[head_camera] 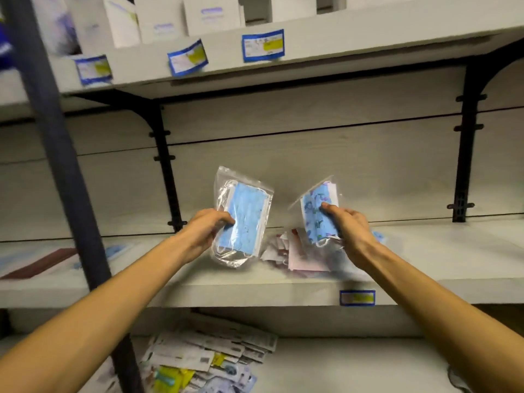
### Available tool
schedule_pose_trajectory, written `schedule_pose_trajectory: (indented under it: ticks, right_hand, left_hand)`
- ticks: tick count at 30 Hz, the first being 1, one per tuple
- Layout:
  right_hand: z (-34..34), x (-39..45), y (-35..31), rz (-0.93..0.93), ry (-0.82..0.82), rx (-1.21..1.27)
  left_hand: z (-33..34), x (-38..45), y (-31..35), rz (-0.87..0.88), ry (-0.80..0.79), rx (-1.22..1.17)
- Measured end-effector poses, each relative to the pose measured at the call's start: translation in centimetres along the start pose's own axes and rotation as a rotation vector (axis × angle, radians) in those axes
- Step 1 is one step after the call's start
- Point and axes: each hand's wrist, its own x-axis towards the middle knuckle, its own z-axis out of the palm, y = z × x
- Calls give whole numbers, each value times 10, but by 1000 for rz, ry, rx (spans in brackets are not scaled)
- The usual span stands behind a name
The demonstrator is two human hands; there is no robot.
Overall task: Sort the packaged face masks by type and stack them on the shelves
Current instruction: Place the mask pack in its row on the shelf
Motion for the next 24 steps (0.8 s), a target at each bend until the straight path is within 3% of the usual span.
schedule_pose_trajectory:
  ticks: [7,18,24]
  right_hand:
    - [128,-86,23,99,-198,68]
    - [285,-178,101,245,-455,9]
    - [381,-193,135,237,-610,-24]
  left_hand:
    - [-122,-55,-35,-39,-8,108]
    - [-283,-114,-85,-101,30,4]
    - [-362,-98,-107,-73,200,47]
